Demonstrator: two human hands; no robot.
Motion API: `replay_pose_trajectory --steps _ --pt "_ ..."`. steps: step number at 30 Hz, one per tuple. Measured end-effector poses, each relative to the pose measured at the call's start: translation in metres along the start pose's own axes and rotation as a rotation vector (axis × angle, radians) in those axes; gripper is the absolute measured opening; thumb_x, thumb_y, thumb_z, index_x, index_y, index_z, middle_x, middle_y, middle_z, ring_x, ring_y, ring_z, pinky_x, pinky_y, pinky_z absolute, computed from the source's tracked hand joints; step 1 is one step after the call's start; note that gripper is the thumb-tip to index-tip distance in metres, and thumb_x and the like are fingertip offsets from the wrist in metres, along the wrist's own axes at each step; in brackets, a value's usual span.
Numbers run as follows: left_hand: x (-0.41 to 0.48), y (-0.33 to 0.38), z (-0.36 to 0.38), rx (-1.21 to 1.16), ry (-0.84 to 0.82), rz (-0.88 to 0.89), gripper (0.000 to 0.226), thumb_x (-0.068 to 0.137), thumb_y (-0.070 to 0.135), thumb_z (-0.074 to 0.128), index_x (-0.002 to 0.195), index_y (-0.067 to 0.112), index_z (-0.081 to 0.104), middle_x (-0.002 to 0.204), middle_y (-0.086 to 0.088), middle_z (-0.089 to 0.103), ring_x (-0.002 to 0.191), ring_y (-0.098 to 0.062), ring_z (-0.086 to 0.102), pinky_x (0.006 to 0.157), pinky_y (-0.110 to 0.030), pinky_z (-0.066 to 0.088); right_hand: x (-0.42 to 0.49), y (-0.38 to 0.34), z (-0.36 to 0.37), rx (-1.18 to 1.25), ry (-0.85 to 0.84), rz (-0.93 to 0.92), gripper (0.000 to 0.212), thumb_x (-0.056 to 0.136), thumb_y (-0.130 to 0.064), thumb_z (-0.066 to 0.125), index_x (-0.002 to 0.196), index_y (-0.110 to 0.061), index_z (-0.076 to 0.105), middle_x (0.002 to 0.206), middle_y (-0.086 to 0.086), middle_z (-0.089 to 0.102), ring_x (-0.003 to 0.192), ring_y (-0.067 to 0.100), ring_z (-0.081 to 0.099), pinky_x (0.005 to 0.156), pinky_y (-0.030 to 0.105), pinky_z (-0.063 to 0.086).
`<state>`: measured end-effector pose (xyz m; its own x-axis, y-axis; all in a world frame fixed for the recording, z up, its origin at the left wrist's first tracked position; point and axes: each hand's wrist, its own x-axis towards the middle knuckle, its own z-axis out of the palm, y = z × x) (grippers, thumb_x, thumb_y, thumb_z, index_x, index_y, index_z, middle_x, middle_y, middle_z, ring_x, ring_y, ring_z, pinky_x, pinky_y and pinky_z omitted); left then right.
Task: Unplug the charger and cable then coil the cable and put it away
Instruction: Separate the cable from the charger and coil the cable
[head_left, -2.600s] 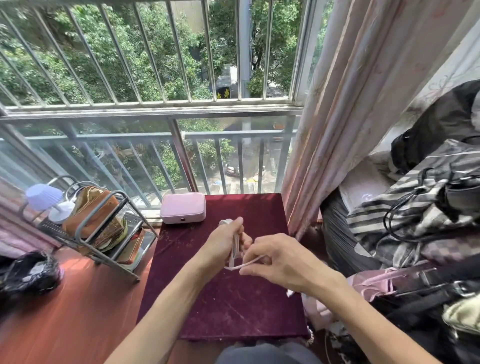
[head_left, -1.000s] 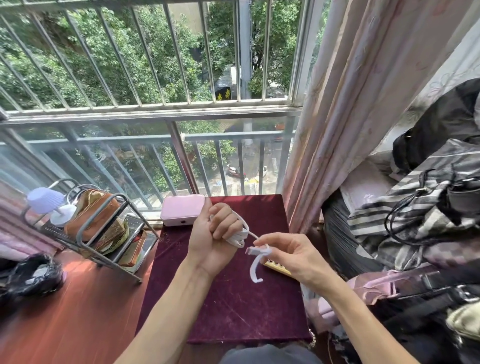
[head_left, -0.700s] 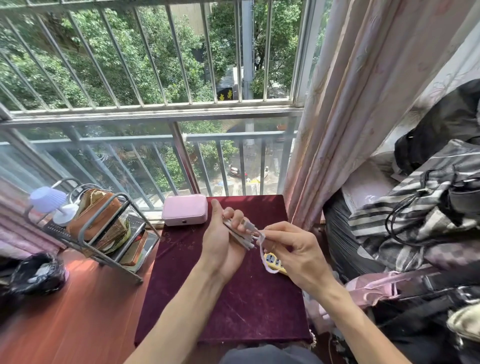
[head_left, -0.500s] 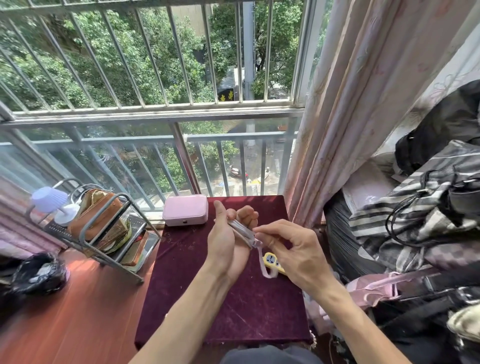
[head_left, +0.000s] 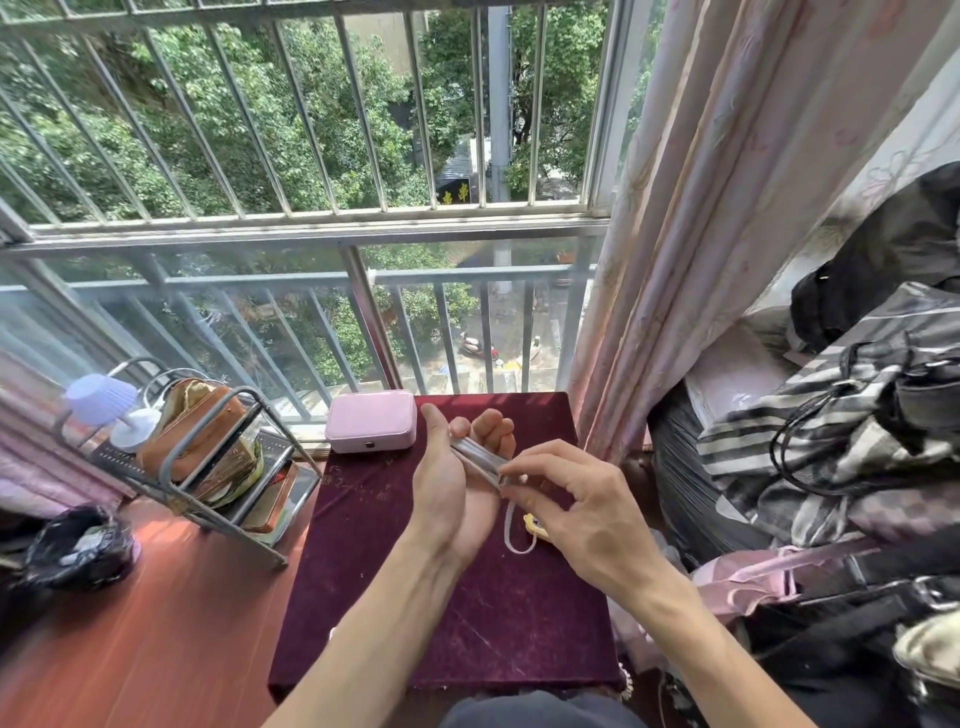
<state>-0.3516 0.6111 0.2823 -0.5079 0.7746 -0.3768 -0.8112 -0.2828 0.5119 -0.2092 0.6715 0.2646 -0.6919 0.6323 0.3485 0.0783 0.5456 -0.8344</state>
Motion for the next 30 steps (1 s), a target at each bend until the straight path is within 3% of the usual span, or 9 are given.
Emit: replay_pose_trajectory --steps 3,6,11,16,19,22,24,26,30 --pt "0.003 0.002 -0.002 0.059 0.004 0.037 0.051 0.102 0.056 0.038 0.068 0.019 0.049 0.08 -0.006 0.072 0.073 -0.017 0.072 0.083 -0.033 0.05 0.001 0.002 -0.01 0.015 0.024 0.076 0.015 0.097 -0.025 0.076 0.109 -0.035 0.076 0.101 -0.017 0.076 0.085 0.011 0.073 0.074 0.022 0.056" --pt "0.005 0.005 -0.004 0.126 0.022 0.076 0.05 0.102 0.055 0.038 0.069 0.019 0.048 0.079 -0.006 0.074 0.073 -0.017 0.073 0.08 -0.032 0.05 0.002 0.002 -0.016 0.088 0.05 0.158 0.013 0.102 -0.029 0.07 0.108 -0.04 0.07 0.093 -0.009 0.075 0.08 0.016 0.076 0.073 0.04 0.062" --pt "0.002 -0.003 -0.002 0.203 0.002 0.085 0.052 0.102 0.057 0.035 0.069 0.018 0.047 0.081 -0.008 0.073 0.072 -0.019 0.071 0.082 -0.037 0.051 0.008 -0.008 -0.019 0.065 -0.03 0.087 0.021 0.103 -0.025 0.069 0.116 -0.041 0.067 0.1 -0.018 0.075 0.088 0.008 0.077 0.079 0.017 0.057" --pt "-0.004 -0.014 0.008 0.283 -0.001 0.12 0.051 0.103 0.054 0.034 0.071 0.016 0.043 0.062 0.0 0.063 0.055 -0.013 0.062 0.055 -0.026 0.054 0.015 -0.023 -0.009 0.105 -0.105 -0.028 0.021 0.1 -0.013 0.072 0.118 -0.025 0.071 0.109 -0.02 0.077 0.089 0.003 0.076 0.081 0.018 0.058" --pt "-0.009 -0.019 0.009 0.331 -0.028 0.082 0.053 0.097 0.066 0.037 0.073 0.019 0.046 0.062 -0.001 0.047 0.06 -0.016 0.053 0.068 -0.036 0.043 0.019 -0.029 -0.003 0.133 -0.01 0.022 0.024 0.095 -0.017 0.079 0.112 -0.033 0.072 0.092 -0.015 0.078 0.078 0.006 0.076 0.073 0.019 0.059" --pt "-0.014 -0.017 0.014 0.199 -0.099 0.03 0.056 0.088 0.074 0.045 0.073 0.02 0.05 0.062 0.002 0.049 0.06 -0.014 0.056 0.069 -0.033 0.045 0.022 -0.029 0.0 0.123 0.056 0.047 0.021 0.092 -0.014 0.082 0.108 -0.027 0.079 0.093 -0.013 0.08 0.086 0.007 0.078 0.078 0.025 0.062" --pt "-0.015 -0.017 0.015 0.186 -0.157 0.041 0.05 0.078 0.071 0.064 0.073 0.021 0.059 0.067 0.004 0.052 0.066 -0.012 0.058 0.069 -0.028 0.05 0.022 -0.029 0.003 0.108 0.087 0.004 0.02 0.09 -0.01 0.083 0.108 -0.02 0.082 0.101 -0.012 0.081 0.096 0.007 0.078 0.084 0.028 0.062" --pt "-0.015 -0.024 0.014 0.224 -0.192 0.067 0.04 0.078 0.059 0.073 0.079 0.019 0.07 0.076 0.004 0.061 0.074 -0.01 0.065 0.072 -0.023 0.053 0.023 -0.029 0.007 0.078 0.149 -0.026 0.019 0.088 -0.005 0.083 0.103 -0.017 0.084 0.101 -0.012 0.077 0.102 0.003 0.075 0.087 0.02 0.059" --pt "-0.013 -0.03 0.01 0.276 -0.026 0.099 0.05 0.092 0.059 0.058 0.095 0.011 0.073 0.088 -0.005 0.071 0.086 -0.018 0.073 0.074 -0.029 0.059 0.023 -0.029 0.01 0.033 0.149 0.001 0.021 0.092 -0.006 0.079 0.106 -0.021 0.082 0.105 -0.012 0.074 0.105 0.004 0.073 0.089 0.017 0.056"
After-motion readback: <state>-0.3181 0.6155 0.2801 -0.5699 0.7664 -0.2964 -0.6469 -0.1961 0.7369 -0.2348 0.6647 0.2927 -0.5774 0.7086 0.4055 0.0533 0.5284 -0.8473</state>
